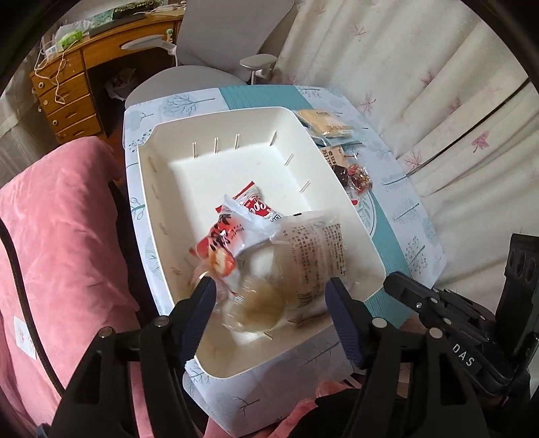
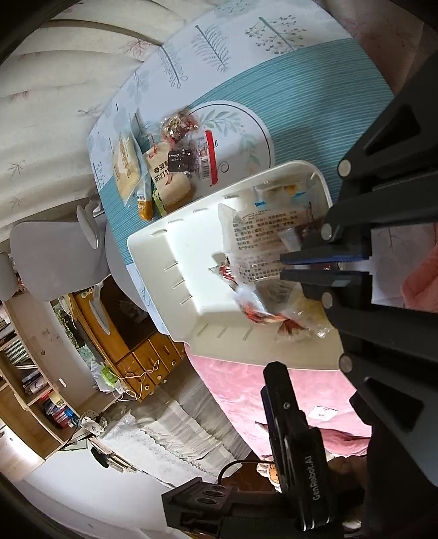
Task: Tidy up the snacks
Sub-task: 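Lower both held bags into the white tray and open both tools, then reach both tools back to the remaining nut-cluster bags, then grasp the red-zip nut bag with the left tool while the right tool grasps another nut bag, then drop both nut bags into the white tray, opening both tools, then move both tools toward the soda-cracker bag and cake pack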
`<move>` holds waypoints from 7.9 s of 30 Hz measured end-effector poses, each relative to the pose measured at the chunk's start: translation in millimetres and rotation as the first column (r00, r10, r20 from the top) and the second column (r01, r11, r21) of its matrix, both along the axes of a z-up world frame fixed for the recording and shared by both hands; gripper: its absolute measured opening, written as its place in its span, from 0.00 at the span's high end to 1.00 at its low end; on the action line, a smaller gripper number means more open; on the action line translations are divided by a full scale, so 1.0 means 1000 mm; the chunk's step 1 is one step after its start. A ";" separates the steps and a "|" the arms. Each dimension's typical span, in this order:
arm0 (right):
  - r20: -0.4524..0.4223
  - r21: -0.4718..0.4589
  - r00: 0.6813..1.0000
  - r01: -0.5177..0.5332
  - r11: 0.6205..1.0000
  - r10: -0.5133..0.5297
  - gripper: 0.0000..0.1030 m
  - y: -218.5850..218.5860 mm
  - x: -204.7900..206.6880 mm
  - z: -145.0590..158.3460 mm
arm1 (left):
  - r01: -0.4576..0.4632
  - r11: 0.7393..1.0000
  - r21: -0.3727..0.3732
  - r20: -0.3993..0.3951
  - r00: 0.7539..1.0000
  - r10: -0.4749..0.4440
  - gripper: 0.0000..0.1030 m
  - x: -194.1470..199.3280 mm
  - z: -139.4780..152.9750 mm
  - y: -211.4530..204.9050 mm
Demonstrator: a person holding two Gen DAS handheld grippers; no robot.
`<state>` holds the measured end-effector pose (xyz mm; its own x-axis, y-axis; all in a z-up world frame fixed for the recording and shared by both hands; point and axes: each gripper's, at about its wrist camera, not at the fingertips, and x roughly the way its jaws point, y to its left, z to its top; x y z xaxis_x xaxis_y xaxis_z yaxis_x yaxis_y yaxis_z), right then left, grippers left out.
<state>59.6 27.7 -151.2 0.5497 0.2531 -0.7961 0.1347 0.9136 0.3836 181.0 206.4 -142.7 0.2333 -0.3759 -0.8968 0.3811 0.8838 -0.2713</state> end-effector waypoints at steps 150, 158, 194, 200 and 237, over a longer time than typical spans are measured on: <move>0.252 -0.279 0.862 -0.370 0.886 0.439 0.67 -0.170 0.073 0.037 | -0.390 0.910 0.138 -0.165 0.897 0.410 0.58 0.036 0.037 -0.172; 0.277 -0.267 0.877 -0.322 0.908 0.392 0.67 -0.125 0.063 0.051 | -0.352 0.928 0.119 -0.129 0.922 0.366 0.58 0.031 0.052 -0.119; 0.099 -0.054 0.993 -0.058 0.997 0.063 0.48 -0.026 0.060 0.009 | -0.166 0.986 0.030 -0.063 0.984 0.168 0.32 0.033 0.020 -0.010; 0.045 -0.021 0.999 -0.001 1.000 0.002 0.48 -0.054 0.056 0.003 | -0.140 0.990 0.004 -0.072 0.987 0.140 0.32 0.032 0.017 -0.032; -0.016 -0.116 0.946 -0.323 0.939 0.324 0.48 -0.266 0.094 -0.027 | -0.509 0.844 0.166 -0.195 0.822 0.534 0.24 0.051 -0.014 -0.266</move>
